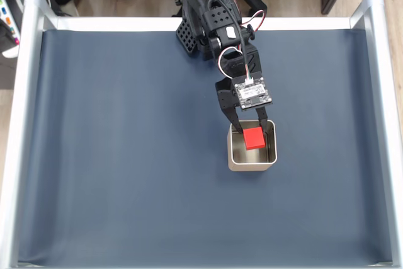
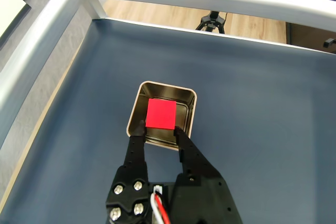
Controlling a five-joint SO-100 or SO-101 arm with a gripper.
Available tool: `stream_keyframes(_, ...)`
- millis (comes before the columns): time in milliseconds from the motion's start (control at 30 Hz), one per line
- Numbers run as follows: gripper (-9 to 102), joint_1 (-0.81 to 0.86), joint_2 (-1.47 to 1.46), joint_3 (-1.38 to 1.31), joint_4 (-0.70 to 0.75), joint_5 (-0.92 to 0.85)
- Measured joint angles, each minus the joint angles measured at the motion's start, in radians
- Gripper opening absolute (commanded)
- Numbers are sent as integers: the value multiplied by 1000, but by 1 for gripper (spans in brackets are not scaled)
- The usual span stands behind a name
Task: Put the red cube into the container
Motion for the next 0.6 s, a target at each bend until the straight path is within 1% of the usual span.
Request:
stream_keyframes(433, 18, 3, 0, 15, -25, 0)
stream_keyframes(600, 20, 2, 0, 29, -41, 0)
